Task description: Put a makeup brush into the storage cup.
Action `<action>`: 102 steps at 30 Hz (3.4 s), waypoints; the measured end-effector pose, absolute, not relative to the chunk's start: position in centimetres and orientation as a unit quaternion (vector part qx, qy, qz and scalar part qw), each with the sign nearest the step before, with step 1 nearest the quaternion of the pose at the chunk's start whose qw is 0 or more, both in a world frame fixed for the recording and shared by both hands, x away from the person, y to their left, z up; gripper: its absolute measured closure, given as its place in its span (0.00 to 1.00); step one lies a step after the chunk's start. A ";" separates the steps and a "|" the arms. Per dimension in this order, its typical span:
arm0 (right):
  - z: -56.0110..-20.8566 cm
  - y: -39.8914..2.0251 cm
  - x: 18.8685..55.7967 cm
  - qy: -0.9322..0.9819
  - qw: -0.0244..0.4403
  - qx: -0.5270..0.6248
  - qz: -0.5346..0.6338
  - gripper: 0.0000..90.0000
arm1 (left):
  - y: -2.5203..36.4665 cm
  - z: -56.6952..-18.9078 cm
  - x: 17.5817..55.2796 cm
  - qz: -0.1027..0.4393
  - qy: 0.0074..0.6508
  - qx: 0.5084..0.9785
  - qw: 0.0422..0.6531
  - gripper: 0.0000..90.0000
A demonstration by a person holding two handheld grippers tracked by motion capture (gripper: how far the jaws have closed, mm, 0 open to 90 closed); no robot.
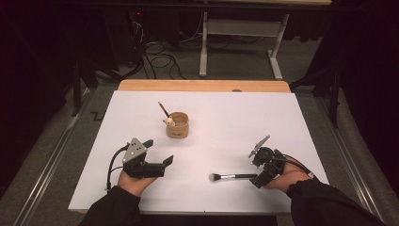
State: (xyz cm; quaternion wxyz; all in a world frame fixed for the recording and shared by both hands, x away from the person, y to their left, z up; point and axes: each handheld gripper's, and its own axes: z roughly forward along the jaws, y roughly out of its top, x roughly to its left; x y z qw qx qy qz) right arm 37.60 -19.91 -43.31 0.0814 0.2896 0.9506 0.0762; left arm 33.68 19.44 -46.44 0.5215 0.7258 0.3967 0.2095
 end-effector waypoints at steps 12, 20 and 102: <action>-43.8 -17.8 37.6 0.960 0.067 0.260 0.078 0.24 | 19.4 -46.4 33.6 0.211 0.395 0.726 0.522 0.06; -43.9 -17.0 37.6 0.961 0.062 0.257 0.083 0.27 | 19.4 -46.4 33.6 0.212 0.395 0.726 0.521 0.06; -44.7 -16.7 37.7 0.969 0.039 0.230 0.077 0.89 | 19.5 -46.3 33.6 0.213 0.396 0.725 0.521 0.06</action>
